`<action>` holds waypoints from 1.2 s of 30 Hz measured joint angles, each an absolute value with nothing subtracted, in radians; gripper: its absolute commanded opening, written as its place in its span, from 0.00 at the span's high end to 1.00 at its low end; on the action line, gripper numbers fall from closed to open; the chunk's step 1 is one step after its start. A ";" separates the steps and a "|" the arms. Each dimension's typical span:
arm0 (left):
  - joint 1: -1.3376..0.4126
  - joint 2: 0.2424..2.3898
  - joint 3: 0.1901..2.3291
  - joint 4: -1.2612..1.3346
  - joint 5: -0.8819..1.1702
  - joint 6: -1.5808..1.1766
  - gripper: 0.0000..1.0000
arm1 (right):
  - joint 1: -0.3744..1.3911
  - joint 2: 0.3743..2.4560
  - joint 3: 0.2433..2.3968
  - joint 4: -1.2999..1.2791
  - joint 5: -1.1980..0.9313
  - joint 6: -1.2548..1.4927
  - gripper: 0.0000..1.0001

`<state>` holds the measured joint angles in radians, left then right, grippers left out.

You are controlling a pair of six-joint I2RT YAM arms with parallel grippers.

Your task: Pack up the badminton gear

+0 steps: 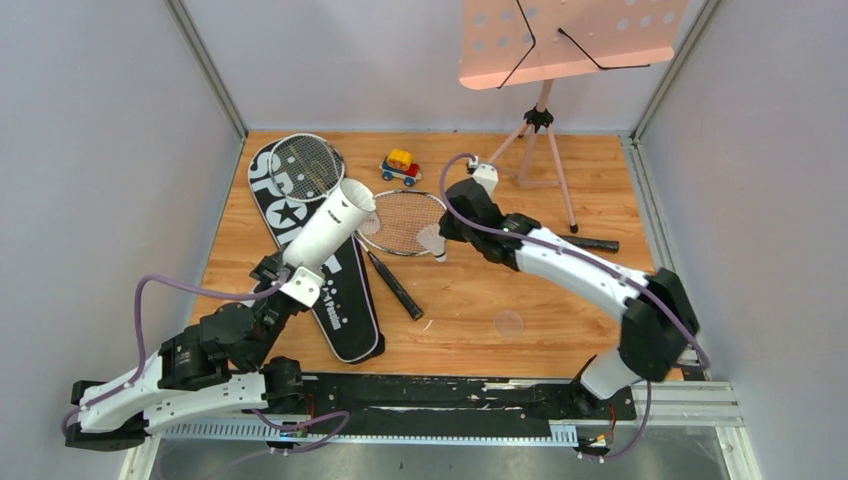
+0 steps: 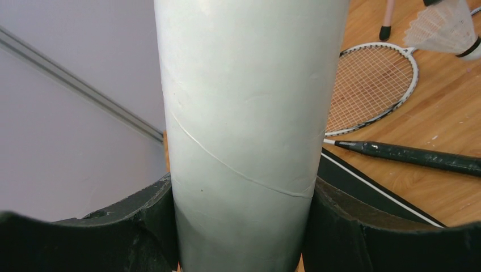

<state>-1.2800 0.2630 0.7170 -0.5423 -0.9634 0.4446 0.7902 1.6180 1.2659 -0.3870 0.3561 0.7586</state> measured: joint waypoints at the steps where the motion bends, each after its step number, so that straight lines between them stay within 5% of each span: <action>1: -1.280 0.263 0.717 -0.542 -0.948 0.444 0.41 | 0.790 1.567 1.227 -0.364 0.348 0.754 1.00; 16: -1.280 0.216 0.717 -0.533 -0.550 0.440 0.41 | 0.788 0.723 0.784 0.122 0.078 0.688 1.00; 36: -1.280 0.359 0.715 -0.559 -0.297 0.444 0.41 | 0.788 0.621 0.760 0.430 -0.363 0.792 1.00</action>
